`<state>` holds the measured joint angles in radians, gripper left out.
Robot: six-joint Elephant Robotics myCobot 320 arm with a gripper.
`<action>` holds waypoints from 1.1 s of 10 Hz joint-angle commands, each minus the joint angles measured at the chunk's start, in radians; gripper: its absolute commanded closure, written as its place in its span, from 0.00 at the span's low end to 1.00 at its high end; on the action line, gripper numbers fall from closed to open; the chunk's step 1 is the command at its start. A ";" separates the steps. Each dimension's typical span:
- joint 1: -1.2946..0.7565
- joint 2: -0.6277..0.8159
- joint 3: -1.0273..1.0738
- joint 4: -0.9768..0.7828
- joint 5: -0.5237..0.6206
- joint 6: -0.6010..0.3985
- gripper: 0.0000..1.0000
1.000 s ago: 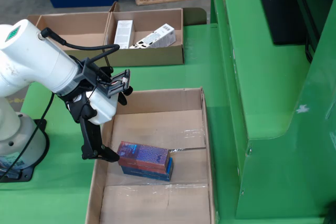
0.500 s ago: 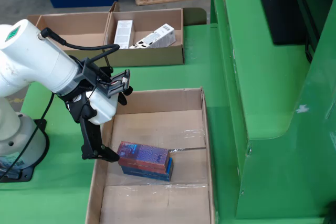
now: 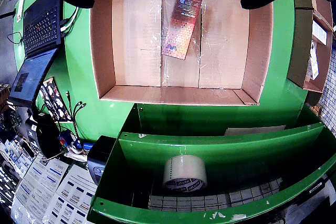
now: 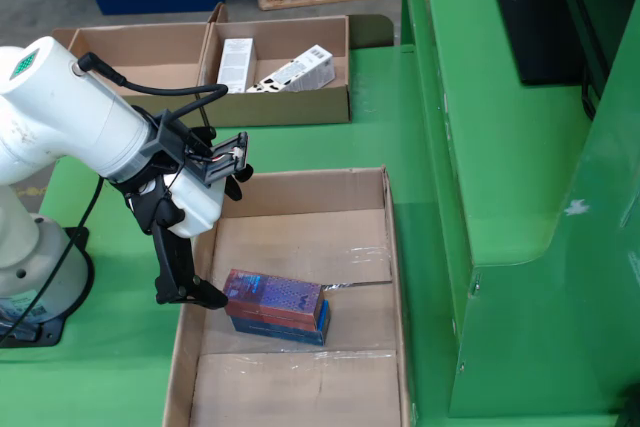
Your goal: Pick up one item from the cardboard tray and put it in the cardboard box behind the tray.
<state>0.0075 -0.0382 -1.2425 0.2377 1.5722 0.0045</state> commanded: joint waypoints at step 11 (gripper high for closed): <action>-0.051 -0.207 0.290 -0.021 0.023 -0.016 0.00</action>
<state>-0.0290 -0.1456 -1.1350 0.2115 1.6074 -0.0091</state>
